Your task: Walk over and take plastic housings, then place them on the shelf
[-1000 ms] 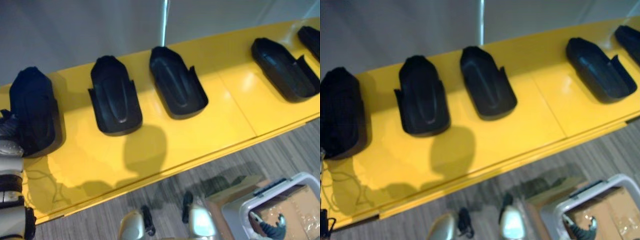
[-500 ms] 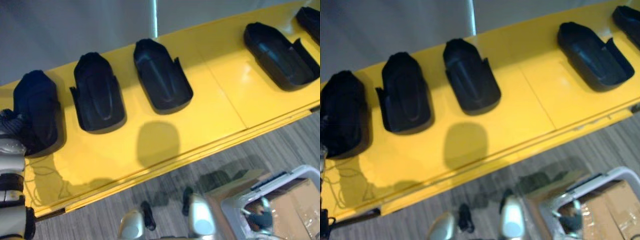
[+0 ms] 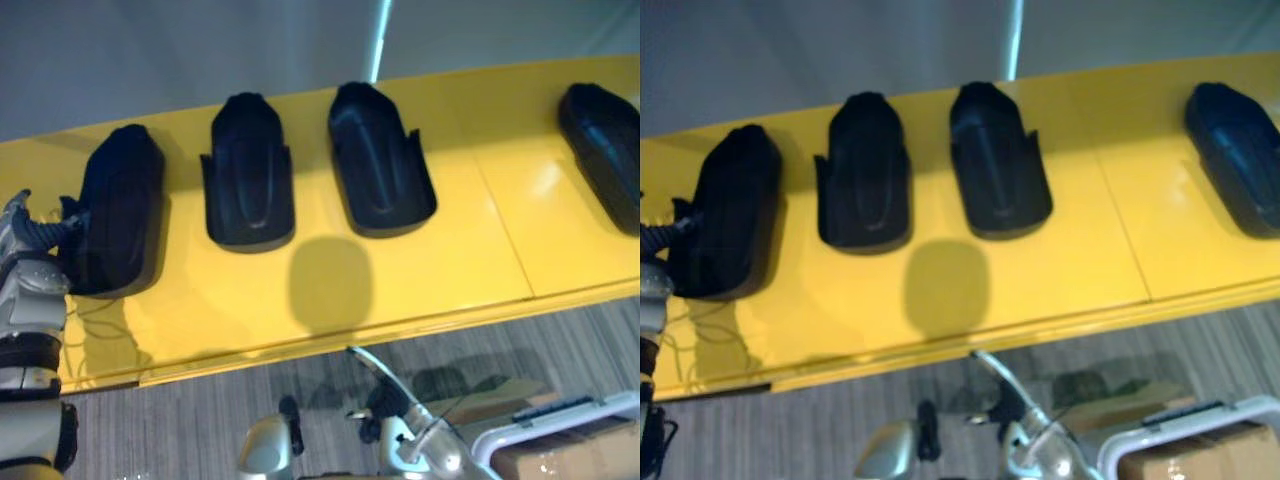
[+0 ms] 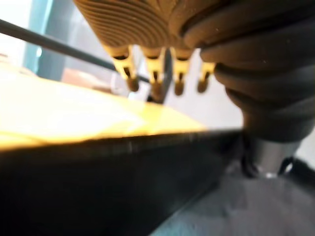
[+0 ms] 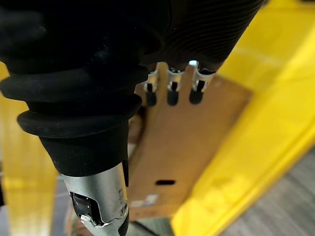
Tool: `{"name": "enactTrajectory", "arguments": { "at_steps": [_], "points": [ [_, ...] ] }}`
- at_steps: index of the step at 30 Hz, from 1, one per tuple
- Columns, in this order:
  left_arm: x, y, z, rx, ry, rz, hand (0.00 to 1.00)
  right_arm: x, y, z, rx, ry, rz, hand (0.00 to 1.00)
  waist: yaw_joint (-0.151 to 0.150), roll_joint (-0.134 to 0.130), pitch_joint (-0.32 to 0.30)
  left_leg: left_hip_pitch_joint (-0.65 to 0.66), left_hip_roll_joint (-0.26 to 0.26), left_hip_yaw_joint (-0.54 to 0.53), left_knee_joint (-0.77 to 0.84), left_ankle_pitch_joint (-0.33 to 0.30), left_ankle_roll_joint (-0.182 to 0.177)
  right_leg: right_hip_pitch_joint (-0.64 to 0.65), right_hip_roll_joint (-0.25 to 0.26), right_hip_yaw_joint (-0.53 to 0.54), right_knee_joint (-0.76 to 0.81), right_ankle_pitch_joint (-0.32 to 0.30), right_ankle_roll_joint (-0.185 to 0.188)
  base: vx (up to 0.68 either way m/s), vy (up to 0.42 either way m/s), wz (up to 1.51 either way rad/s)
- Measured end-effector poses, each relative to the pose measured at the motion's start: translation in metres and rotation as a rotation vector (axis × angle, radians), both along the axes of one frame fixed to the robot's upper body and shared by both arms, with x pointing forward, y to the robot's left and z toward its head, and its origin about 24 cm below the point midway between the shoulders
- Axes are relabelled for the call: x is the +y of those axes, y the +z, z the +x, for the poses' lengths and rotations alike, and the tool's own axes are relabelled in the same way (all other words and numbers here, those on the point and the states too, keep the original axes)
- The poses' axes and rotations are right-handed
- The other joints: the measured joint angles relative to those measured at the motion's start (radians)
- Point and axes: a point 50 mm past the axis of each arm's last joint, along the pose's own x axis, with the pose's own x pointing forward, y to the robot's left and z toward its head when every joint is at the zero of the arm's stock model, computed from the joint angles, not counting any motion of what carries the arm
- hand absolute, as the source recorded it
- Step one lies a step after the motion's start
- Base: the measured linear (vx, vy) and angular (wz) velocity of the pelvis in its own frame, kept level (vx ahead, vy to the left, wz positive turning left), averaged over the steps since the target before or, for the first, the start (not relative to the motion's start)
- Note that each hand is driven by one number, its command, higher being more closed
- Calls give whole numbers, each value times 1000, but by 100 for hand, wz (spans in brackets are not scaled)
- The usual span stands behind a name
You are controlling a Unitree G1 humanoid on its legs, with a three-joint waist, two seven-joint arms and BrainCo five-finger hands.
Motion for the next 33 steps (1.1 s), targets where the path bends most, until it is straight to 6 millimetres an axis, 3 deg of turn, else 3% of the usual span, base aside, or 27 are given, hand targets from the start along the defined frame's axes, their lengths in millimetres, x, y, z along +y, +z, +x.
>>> {"name": "enactTrajectory", "arguments": {
  "at_steps": [12, 23, 28, 33],
  "points": [
    [-6, 25, 6, -188, 62, 62, 0, -6, -13, -11, 113, 35, -71, 0, -12, 7, 1, -14, 3, 0, -10, 25, 6, -2, 15, 1, -44, 41, -8, -38, 3, -1],
    [-48, 75, 16, -641, -58, 85, 0, -7, -20, -33, 153, 16, -39, 0, -12, 32, -29, -13, 0, 2, -46, 28, 9, -4, 17, -3, -56, 51, -3, -27, -2, 2],
    [-78, 90, 19, -755, -187, 70, 0, 19, 7, -35, 68, 157, 121, 0, -2, 32, -118, -8, 0, -6, -61, 31, 7, 31, 24, -31, -101, 54, 2, 82, -4, 9],
    [-103, 84, 6, -822, -311, 60, 0, 42, 29, -35, -24, 270, 204, 0, 22, 29, -196, 31, 5, -31, -87, 33, 3, 109, 50, -71, -189, 74, 5, 95, -13, 18]
  ]
}}
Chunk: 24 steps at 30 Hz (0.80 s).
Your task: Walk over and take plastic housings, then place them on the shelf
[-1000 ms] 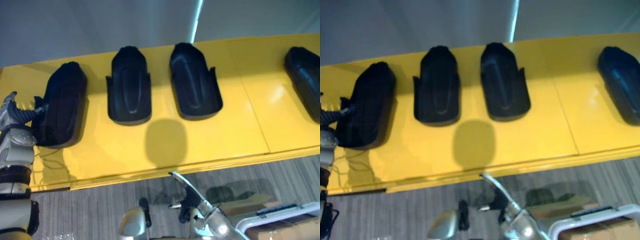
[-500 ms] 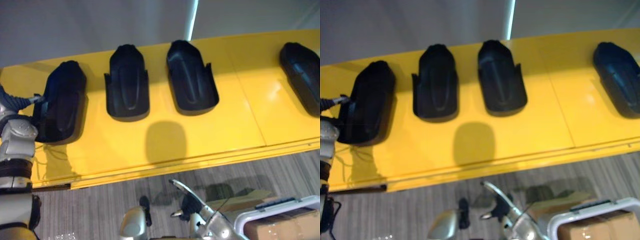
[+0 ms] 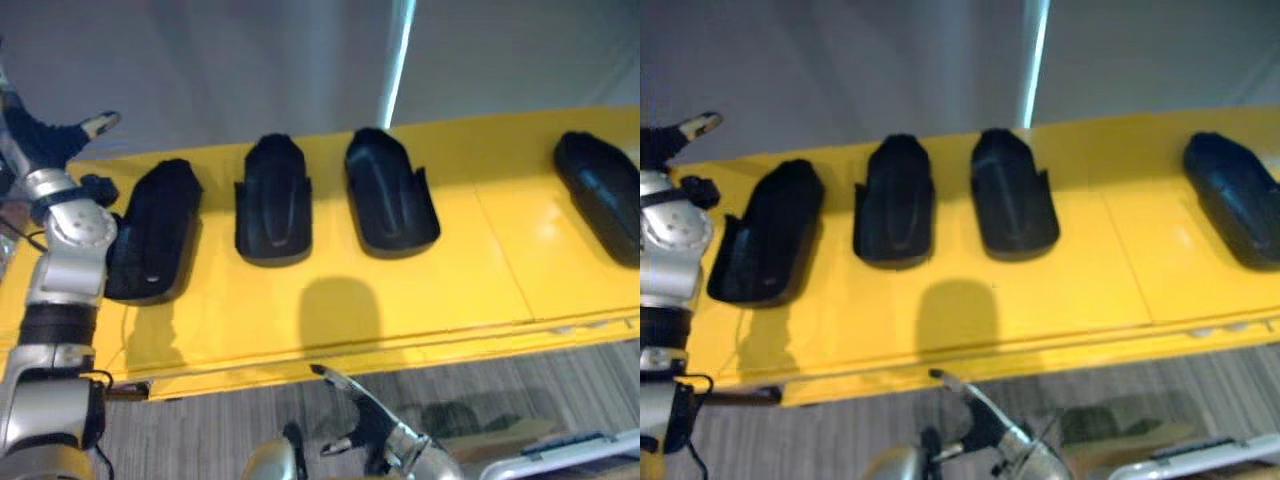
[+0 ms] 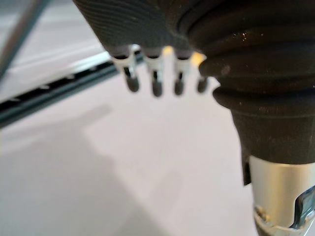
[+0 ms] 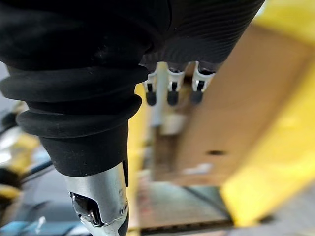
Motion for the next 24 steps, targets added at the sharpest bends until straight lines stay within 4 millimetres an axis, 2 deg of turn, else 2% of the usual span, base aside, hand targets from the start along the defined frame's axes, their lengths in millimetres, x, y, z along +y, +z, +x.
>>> {"name": "enactTrajectory", "arguments": {
  "at_steps": [2, 4, 8, 10, 13, 17, 20, 24],
  "points": [
    [-2, -3, -14, -58, -31, -16, 0, 3, 12, 2, -47, 8, 34, 0, 23, -6, -22, 20, 0, -2, -20, 2, -3, 28, 8, -7, -34, 6, 2, 77, -17, 6],
    [7, -13, -26, -72, -11, -31, 0, 2, 28, 9, -116, 8, 59, 0, 35, -8, -47, 25, 1, -2, -33, 3, -4, 41, 18, -9, -65, 16, 5, 42, -12, 3],
    [18, -23, -46, -140, 33, -86, 0, -18, 60, 27, -223, -70, 128, 0, 51, -16, -67, 37, 1, 0, -34, 3, -4, 75, 32, -9, -126, 43, 5, -2, 2, -2],
    [21, -29, -60, -184, 54, -105, 0, -35, 83, 37, -280, -107, 187, 0, 50, -22, -79, 51, 0, 1, -36, 3, -4, 96, 36, -8, -149, 54, 7, -10, 6, -5],
    [22, -37, -69, -177, 64, -107, 0, -50, 102, 43, -315, -120, 233, 0, 49, -24, -108, 61, 1, 3, -45, 3, -4, 103, 40, -4, -161, 59, 7, -26, 5, -7],
    [22, -49, -76, -188, 79, -166, 0, -53, 113, 43, -325, -87, 291, 0, 47, -17, -120, 91, 1, 7, -69, 11, -2, 124, 46, 5, -178, 72, 4, -27, 16, -8],
    [22, -65, -86, -154, 96, -198, 0, -53, 124, 44, -354, -69, 350, 0, 43, -11, -129, 100, 0, 7, -86, 17, -2, 133, 54, 8, -205, 88, 4, -67, -1, -4],
    [27, -97, -108, -127, 205, -342, 0, -48, 142, 54, -463, -67, 390, 0, 53, -9, -130, 94, -2, 2, -115, 40, -3, 137, 65, 6, -249, 119, -2, -63, -4, 1]
  ]
}}
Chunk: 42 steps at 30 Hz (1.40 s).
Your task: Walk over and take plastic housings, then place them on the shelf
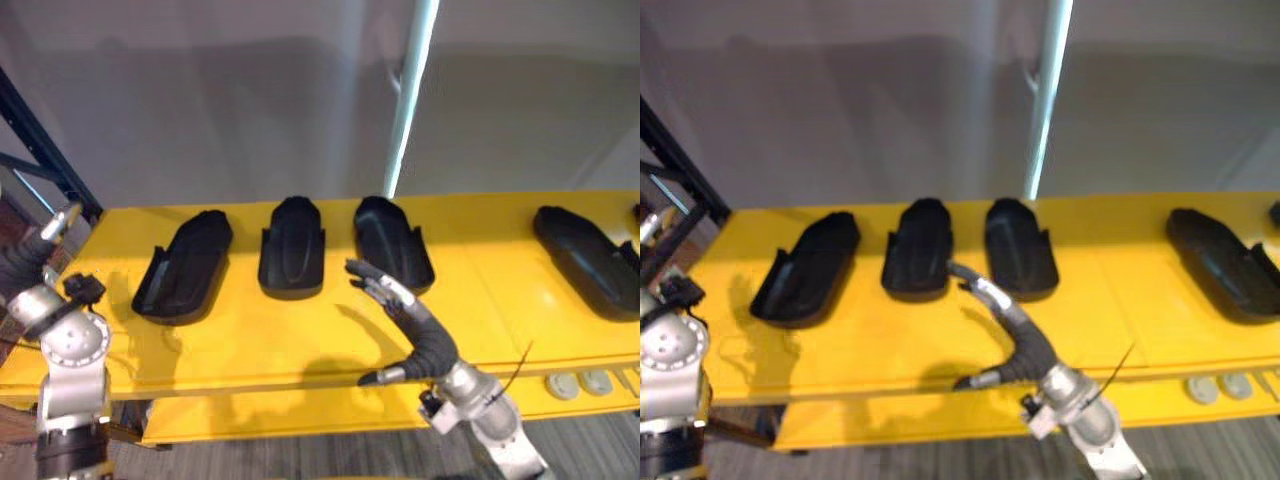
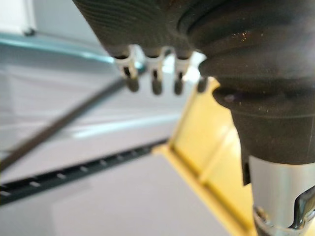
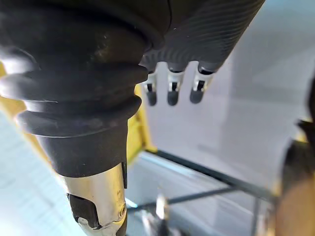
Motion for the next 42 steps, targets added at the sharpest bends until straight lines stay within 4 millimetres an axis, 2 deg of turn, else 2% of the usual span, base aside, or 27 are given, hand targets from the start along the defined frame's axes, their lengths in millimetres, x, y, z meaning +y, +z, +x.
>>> {"name": "enactTrajectory", "arguments": {
  "at_steps": [2, 3, 4, 5, 7, 8, 10, 11, 13, 15, 16, 18, 20, 21, 22, 23, 26, 28, 31, 35, 42],
  "points": [
    [6, -29, -18, 24, 54, -172, 0, 9, 15, 8, -84, 3, 17, 0, 18, 0, 0, 2, -2, -14, -17, 12, -3, 15, 4, -21, -14, 5, 0, -46, -4, 17],
    [6, -37, -22, 35, 67, -207, 0, 11, 19, 11, -102, 8, 26, 0, 27, 0, 0, 1, -2, -24, -16, 13, -4, 18, 4, -30, -14, 5, 0, -23, 7, 42],
    [5, -58, -34, 79, 99, -308, 0, 18, 29, 19, -138, 22, 41, 0, 47, -1, 0, -1, -5, -48, -19, 18, -6, 29, 5, -53, -14, 3, -2, -6, 11, 41],
    [5, -67, -39, 98, 107, -351, 0, 21, 33, 22, -147, 25, 42, 0, 58, -1, -1, -2, -8, -58, -19, 19, -7, 33, 4, -68, -14, 2, -4, -7, 18, 49],
    [2, -99, -55, 201, 133, -475, 0, 30, 41, 39, -152, 28, 29, 0, 89, -11, -22, -24, -17, -97, -29, 34, -7, 33, 3, -108, -14, -1, -4, -4, 20, 57],
    [1, -109, -60, 238, 135, -507, 0, 33, 42, 46, -143, 24, 23, 0, 99, -14, -24, -27, -21, -115, -35, 42, -6, 35, 2, -126, -14, -2, -4, -1, 17, 72],
    [-5, -144, -80, 384, 144, -595, 0, 40, 42, 70, -80, 9, 2, 0, 140, -31, -31, -39, -35, -163, -55, 63, -4, 38, -4, -180, -13, -6, -1, 8, 12, 67],
    [-7, -153, -86, 419, 142, -618, 0, 41, 42, 76, -65, 4, -5, 0, 147, -34, -29, -41, -38, -175, -58, 68, -3, 43, -6, -192, -13, -7, 1, 2, 6, 72],
    [-16, -184, -110, 552, 147, -702, 0, 47, 39, 95, -8, -15, -33, 0, 174, -43, -26, -52, -54, -231, -58, 72, 0, 60, -24, -254, 6, -27, 13, 0, 24, 74],
    [-21, -200, -127, 616, 159, -745, 0, 54, 37, 103, 27, -7, -40, 0, 205, -47, -20, -53, -62, -252, -55, 72, 1, 62, -39, -279, 41, -49, 21, 31, 45, 46],
    [-24, -208, -137, 651, 160, -766, 0, 64, 38, 106, 35, 18, -51, 0, 219, -51, -13, -54, -66, -262, -48, 70, 4, 63, -48, -288, 63, -63, 22, 54, 53, 36],
    [-31, -216, -144, 682, 148, -790, 0, 79, 39, 109, 51, 54, -67, 0, 230, -56, 9, -54, -73, -278, -30, 68, 7, 64, -66, -307, 106, -86, 25, 55, 48, 30],
    [-38, -223, -142, 716, 100, -798, 0, 89, 39, 113, 70, 64, -74, 0, 243, -55, 35, -70, -80, -287, 2, 61, 10, 56, -83, -319, 147, -108, 28, 24, 56, 26],
    [-43, -226, -138, 726, 72, -801, 0, 92, 39, 115, 75, 63, -80, 0, 246, -63, 50, -73, -83, -291, 19, 57, 12, 55, -91, -322, 171, -119, 28, -13, 63, 18],
    [-51, -231, -134, 761, 30, -797, 0, 98, 37, 119, 85, 52, -106, 0, 248, -57, 79, -88, -86, -295, 44, 53, 14, 42, -107, -325, 215, -137, 24, -16, 67, 13],
    [-54, -232, -132, 767, 8, -801, 0, 100, 36, 120, 85, 38, -122, 0, 247, -60, 87, -99, -88, -296, 56, 50, 15, 32, -114, -326, 231, -145, 21, -59, 70, 8],
    [-70, -233, -115, 762, -103, -782, 0, 106, 28, 126, 69, -21, -235, 0, 247, -47, 155, -122, -91, -296, 95, 40, 16, 2, -143, -323, 302, -179, 14, -100, 65, -1],
    [-75, -232, -108, 766, -159, -761, 0, 110, 23, 127, 67, -28, -286, 0, 248, -45, 173, -145, -91, -296, 112, 37, 16, -24, -154, -320, 335, -194, 10, -93, 33, -1],
    [-84, -230, -95, 760, -259, -741, 0, 113, 29, 130, 50, -41, -302, 0, 246, -32, 218, -160, -92, -296, 124, 37, 17, -46, -168, -317, 377, -209, 7, -103, 7, 0],
    [-88, -230, -90, 778, -337, -726, 0, 118, 38, 133, 36, -40, -319, 0, 243, -26, 243, -175, -89, -294, 125, 46, 11, -74, -177, -312, 407, -222, 1, -31, -10, -1],
    [-94, -236, -88, 802, -392, -752, 0, 125, 25, 132, 106, -9, -430, 0, 239, -18, 290, -177, -85, -275, 126, 48, 9, -106, -189, -287, 445, -237, -4, 23, -33, -8]
  ]
}}
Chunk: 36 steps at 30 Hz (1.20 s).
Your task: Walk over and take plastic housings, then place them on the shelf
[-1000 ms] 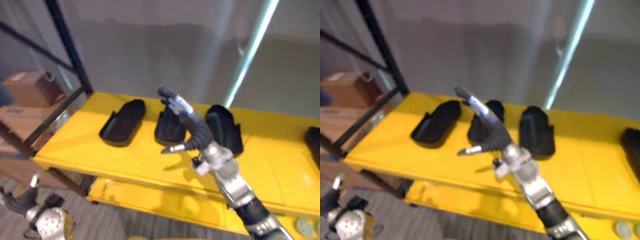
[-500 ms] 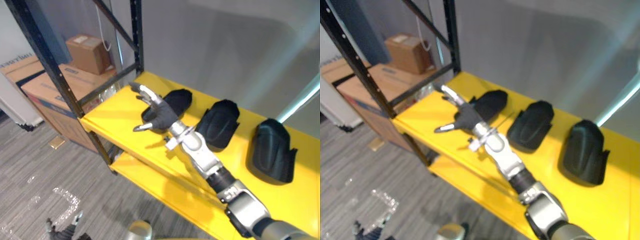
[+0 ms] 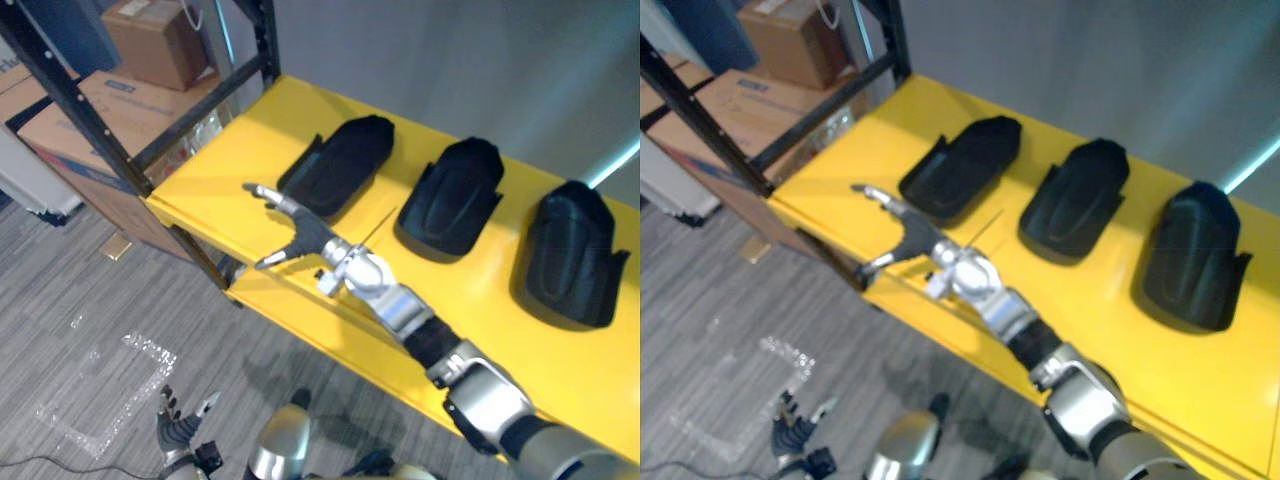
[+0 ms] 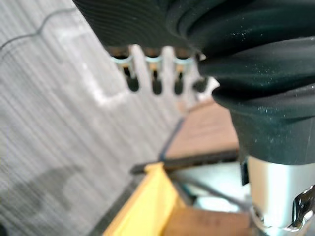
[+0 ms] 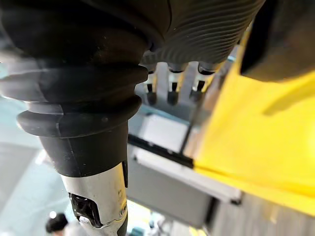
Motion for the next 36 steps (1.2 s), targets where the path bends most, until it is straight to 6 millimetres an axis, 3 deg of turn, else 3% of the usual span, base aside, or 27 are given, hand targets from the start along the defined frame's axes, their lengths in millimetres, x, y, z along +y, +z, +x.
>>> {"name": "enactTrajectory", "arguments": {
  "at_steps": [14, 20, 25, 36],
  "points": [
    [-6, -3, 3, 13, -54, -22, 0, 5, -1, 0, 10, 28, -76, 0, -20, 4, 60, -3, -1, 3, 27, -21, 6, -3, -6, 6, 14, -14, -1, 1, -2, 0],
    [-9, -4, 7, 24, -115, -11, 0, 0, 0, 5, -29, -68, -65, 0, -24, 8, 64, -25, -2, 3, 35, -21, 4, -24, -14, 9, 35, -17, 5, 0, 0, 0],
    [-15, -2, 17, 0, -144, -18, 0, -2, 10, 17, -83, -143, -72, 0, -24, 30, 86, -34, -2, 4, 36, -18, -1, -36, -18, 13, 47, -19, 1, 0, 0, 0],
    [-23, -2, 21, -10, -158, -50, 0, -15, 29, 32, -167, -269, 11, 0, -22, 69, 109, -34, -7, -3, 35, -13, -7, -40, -35, 2, 85, -45, 0, -4, -2, 3]
  ]
}}
